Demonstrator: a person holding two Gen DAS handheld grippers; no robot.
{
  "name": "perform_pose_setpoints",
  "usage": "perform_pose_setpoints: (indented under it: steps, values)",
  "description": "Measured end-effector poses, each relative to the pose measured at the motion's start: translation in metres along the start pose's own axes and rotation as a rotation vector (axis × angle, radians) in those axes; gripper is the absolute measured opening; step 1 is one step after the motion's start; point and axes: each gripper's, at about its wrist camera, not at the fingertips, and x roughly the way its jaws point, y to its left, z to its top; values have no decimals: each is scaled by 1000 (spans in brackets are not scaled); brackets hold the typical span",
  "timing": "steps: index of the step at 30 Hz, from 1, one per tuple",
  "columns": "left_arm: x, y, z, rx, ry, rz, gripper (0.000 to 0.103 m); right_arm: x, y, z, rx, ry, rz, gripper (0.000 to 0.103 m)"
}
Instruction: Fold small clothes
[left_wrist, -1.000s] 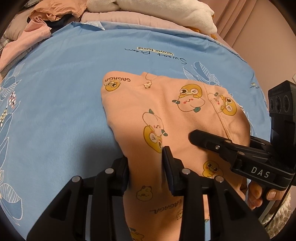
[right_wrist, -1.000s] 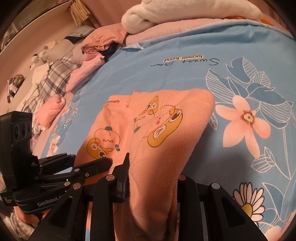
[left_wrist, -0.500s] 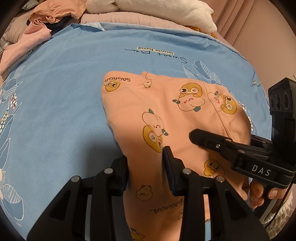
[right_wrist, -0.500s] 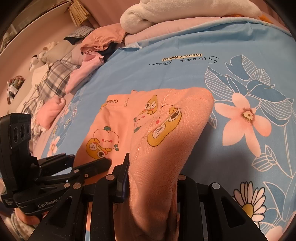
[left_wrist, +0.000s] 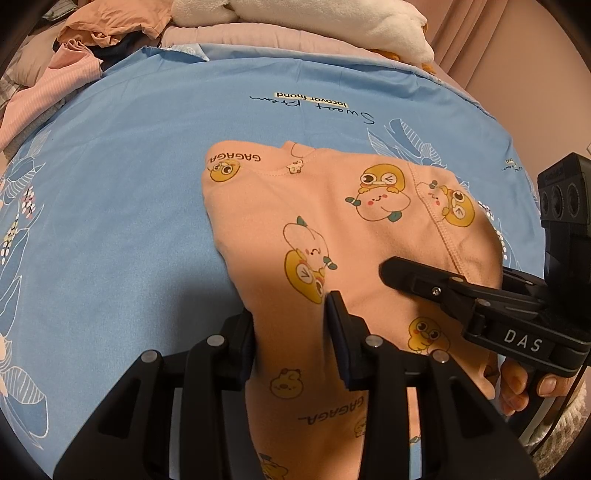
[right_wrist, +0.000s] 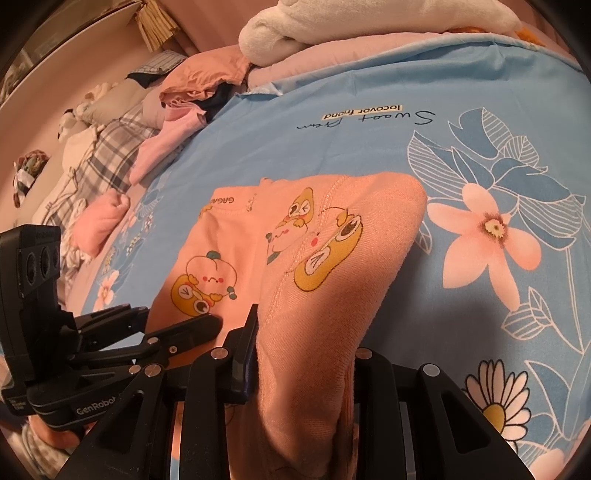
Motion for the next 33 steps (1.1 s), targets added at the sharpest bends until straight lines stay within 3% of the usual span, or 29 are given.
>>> perform_pose_setpoints:
  steps: [19, 33]
  values:
    - [0, -1, 0, 8, 3, 17, 38, 1, 0, 0, 3, 1, -3, 29]
    - [-1, 0, 0, 1, 7, 38, 45, -1, -2, -2, 5, 5, -27, 35]
